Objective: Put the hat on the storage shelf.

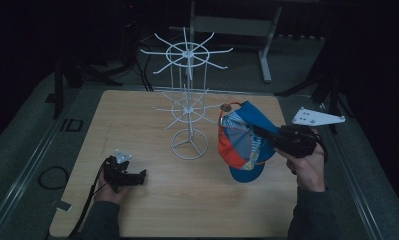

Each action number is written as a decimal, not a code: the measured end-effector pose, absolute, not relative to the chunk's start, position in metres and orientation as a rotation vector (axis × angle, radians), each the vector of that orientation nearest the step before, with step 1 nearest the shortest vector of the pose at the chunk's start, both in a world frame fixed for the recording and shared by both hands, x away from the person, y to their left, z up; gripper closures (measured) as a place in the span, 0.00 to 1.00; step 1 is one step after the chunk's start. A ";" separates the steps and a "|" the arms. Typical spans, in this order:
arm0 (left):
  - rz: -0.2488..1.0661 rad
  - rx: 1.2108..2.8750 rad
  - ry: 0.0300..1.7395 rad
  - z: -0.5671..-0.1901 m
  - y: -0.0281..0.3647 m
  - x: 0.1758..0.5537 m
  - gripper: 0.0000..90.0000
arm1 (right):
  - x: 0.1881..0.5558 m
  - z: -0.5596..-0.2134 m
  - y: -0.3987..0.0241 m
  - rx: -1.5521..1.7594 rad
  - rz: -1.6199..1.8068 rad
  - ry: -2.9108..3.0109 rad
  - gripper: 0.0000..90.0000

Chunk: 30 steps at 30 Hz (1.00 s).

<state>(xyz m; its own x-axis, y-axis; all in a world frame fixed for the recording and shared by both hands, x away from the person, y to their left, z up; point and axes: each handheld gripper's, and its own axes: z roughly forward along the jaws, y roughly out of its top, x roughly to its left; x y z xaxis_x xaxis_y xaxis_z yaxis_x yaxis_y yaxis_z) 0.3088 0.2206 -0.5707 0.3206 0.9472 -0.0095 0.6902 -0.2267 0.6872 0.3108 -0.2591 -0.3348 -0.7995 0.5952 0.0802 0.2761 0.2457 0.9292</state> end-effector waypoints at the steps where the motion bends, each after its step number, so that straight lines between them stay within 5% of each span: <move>1: 0.562 1.998 1.439 -0.571 0.221 0.309 0.00 | 0.311 -0.334 -0.259 0.809 1.576 2.230 0.97; 30: 0.562 1.998 1.439 -0.571 0.221 0.309 0.00 | 0.317 -0.306 -0.263 0.789 1.601 2.170 0.97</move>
<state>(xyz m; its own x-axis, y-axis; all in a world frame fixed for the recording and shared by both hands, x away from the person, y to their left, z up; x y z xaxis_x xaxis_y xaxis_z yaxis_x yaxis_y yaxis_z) 0.3088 0.2206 -0.5707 0.3208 0.9471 -0.0094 0.6901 -0.2269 0.6872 0.3173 -0.2629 -0.3059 -0.7921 0.6075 0.0597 0.2361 0.2147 0.9477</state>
